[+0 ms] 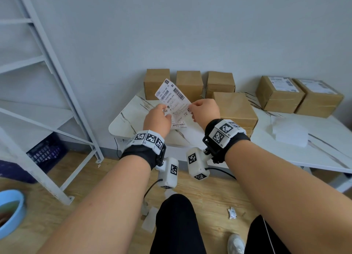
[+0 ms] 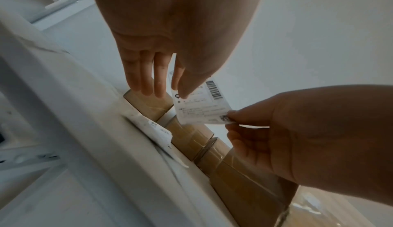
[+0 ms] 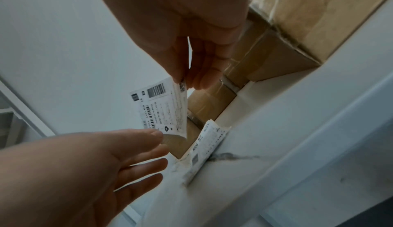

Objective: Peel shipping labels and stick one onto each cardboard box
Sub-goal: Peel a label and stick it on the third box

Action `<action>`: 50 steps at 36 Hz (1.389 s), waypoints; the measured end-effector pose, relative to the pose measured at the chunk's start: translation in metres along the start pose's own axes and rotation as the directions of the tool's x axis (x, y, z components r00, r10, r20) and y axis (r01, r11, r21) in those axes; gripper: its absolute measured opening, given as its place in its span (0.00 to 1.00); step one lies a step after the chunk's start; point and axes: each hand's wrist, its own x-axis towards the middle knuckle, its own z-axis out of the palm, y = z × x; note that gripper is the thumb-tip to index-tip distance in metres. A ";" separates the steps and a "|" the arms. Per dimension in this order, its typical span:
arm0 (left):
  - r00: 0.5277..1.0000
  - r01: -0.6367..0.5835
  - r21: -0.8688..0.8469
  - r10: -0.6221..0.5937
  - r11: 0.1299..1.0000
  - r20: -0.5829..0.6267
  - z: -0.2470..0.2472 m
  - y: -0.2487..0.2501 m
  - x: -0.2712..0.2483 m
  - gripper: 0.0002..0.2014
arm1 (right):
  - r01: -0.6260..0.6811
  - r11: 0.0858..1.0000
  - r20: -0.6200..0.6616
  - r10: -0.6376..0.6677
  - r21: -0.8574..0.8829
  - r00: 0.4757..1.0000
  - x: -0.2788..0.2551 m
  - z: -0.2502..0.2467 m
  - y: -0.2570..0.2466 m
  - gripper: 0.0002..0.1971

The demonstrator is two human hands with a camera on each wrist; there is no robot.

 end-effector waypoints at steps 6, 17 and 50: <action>0.996 -0.089 -0.133 0.084 0.987 -0.036 0.002 0.030 -0.010 0.21 | -0.015 0.972 -0.018 0.020 0.235 1.000 -0.009 -0.026 -0.010 0.10; 0.955 -0.261 -0.181 0.225 0.948 -0.195 0.019 0.097 -0.025 0.16 | -0.007 0.955 -0.092 0.036 0.298 0.995 -0.028 -0.103 -0.001 0.07; 0.832 -0.555 0.128 0.551 0.822 0.074 0.093 0.145 -0.049 0.13 | -0.309 0.833 0.019 0.338 0.460 0.941 -0.038 -0.158 0.074 0.07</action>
